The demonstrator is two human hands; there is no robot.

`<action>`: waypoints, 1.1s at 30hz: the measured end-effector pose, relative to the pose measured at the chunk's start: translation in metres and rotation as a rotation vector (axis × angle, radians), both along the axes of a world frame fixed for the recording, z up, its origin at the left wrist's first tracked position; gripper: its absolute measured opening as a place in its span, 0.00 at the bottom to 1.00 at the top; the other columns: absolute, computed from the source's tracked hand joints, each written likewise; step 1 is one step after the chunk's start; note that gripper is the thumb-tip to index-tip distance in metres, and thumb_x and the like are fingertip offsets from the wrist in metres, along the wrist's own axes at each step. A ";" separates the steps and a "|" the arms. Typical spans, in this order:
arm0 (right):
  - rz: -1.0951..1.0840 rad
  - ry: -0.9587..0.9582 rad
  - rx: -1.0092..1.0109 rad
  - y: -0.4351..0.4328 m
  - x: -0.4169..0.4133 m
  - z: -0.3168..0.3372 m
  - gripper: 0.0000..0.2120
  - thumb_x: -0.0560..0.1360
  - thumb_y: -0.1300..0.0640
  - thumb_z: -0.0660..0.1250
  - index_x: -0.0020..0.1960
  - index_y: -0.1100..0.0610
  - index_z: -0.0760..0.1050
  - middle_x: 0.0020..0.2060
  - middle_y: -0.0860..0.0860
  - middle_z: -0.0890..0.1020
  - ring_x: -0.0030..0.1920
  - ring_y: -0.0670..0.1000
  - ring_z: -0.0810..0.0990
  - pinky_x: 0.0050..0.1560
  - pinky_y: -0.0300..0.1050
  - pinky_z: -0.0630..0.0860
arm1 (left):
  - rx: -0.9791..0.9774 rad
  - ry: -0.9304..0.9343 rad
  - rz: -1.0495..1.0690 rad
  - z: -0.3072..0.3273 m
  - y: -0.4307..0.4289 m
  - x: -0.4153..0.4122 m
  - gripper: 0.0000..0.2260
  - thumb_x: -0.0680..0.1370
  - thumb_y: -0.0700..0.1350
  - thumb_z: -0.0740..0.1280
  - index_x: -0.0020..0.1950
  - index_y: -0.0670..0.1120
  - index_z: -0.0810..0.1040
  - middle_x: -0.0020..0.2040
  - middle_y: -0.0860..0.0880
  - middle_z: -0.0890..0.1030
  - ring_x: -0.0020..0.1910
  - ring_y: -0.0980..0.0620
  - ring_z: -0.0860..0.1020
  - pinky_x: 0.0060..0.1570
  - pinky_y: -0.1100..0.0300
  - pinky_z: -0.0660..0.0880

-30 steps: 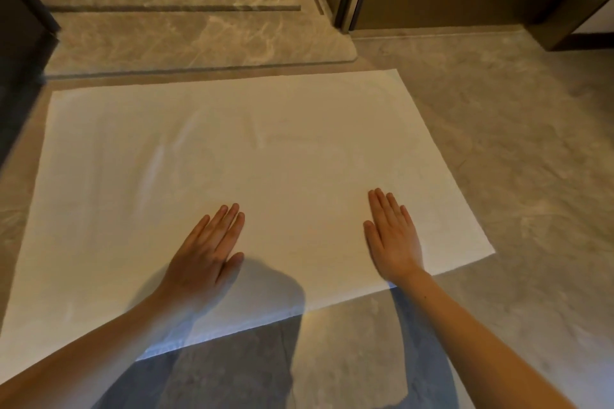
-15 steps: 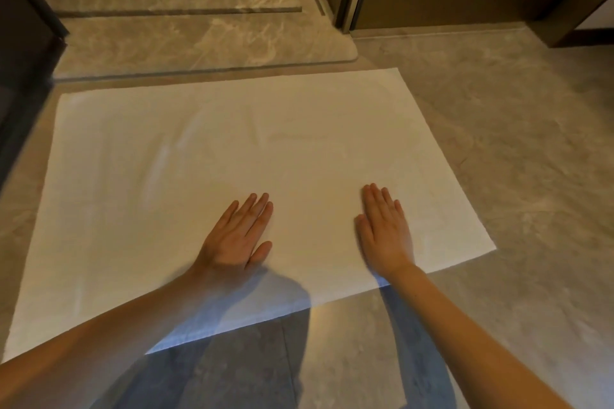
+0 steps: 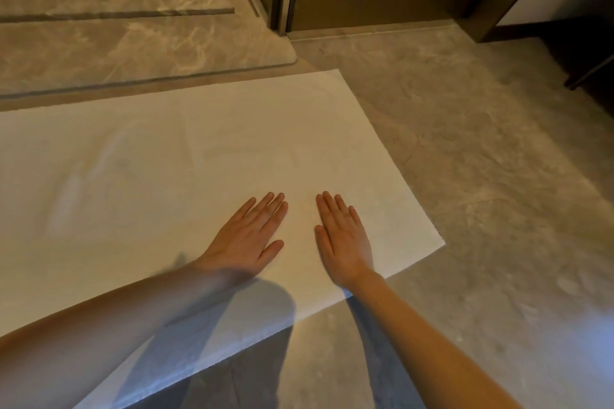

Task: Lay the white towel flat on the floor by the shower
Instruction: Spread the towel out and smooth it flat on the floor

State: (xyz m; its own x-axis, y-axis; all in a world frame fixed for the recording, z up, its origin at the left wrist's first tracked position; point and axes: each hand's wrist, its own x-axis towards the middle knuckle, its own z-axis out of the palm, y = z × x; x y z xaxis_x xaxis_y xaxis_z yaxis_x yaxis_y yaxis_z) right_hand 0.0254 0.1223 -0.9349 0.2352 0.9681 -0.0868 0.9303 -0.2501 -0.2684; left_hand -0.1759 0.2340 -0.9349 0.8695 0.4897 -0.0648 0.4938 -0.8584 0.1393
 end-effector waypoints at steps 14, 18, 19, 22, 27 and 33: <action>-0.327 -0.041 -0.016 -0.028 0.092 0.005 0.27 0.83 0.48 0.44 0.80 0.55 0.46 0.79 0.50 0.50 0.79 0.49 0.47 0.78 0.48 0.44 | -0.012 0.003 0.008 0.006 -0.003 0.000 0.29 0.81 0.57 0.44 0.78 0.43 0.51 0.79 0.46 0.50 0.78 0.47 0.48 0.74 0.51 0.45; -0.360 -0.057 -0.034 -0.028 0.091 0.006 0.27 0.84 0.49 0.45 0.80 0.57 0.46 0.79 0.51 0.50 0.79 0.50 0.46 0.78 0.49 0.44 | -0.035 -0.008 -0.028 0.008 0.003 -0.001 0.30 0.80 0.57 0.44 0.78 0.43 0.51 0.79 0.45 0.49 0.78 0.46 0.48 0.74 0.53 0.42; -0.359 -0.060 -0.039 -0.028 0.091 0.007 0.27 0.83 0.49 0.45 0.80 0.57 0.45 0.80 0.51 0.50 0.79 0.50 0.46 0.78 0.49 0.44 | -0.018 -0.012 -0.027 0.009 0.008 -0.005 0.30 0.81 0.57 0.45 0.78 0.42 0.51 0.79 0.45 0.50 0.78 0.46 0.49 0.74 0.53 0.42; -0.342 -0.078 -0.003 -0.017 0.080 0.013 0.28 0.83 0.49 0.44 0.80 0.58 0.46 0.79 0.53 0.50 0.79 0.51 0.46 0.78 0.51 0.45 | 0.040 -0.007 0.064 0.013 0.029 -0.019 0.29 0.82 0.57 0.44 0.78 0.41 0.52 0.79 0.44 0.50 0.78 0.46 0.49 0.75 0.53 0.42; -0.051 0.032 0.109 0.043 0.007 0.021 0.29 0.81 0.47 0.44 0.79 0.57 0.51 0.79 0.53 0.55 0.79 0.52 0.50 0.77 0.46 0.44 | 0.049 -0.002 0.207 0.009 0.061 -0.023 0.31 0.80 0.58 0.39 0.79 0.42 0.45 0.79 0.46 0.44 0.77 0.50 0.41 0.74 0.56 0.35; 0.190 0.067 0.080 0.103 -0.050 0.007 0.26 0.83 0.49 0.46 0.79 0.55 0.52 0.79 0.51 0.56 0.79 0.51 0.50 0.77 0.46 0.42 | 0.009 -0.044 0.240 -0.004 0.064 -0.024 0.33 0.79 0.60 0.35 0.78 0.42 0.49 0.79 0.46 0.49 0.78 0.49 0.47 0.76 0.53 0.44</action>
State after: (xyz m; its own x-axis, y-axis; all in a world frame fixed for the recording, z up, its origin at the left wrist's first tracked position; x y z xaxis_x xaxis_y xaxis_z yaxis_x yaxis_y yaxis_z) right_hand -0.0249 0.2252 -0.9281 0.0437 0.9989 -0.0172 0.9382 -0.0470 -0.3430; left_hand -0.1995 0.2981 -0.9387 0.7298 0.6832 -0.0238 0.6776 -0.7182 0.1584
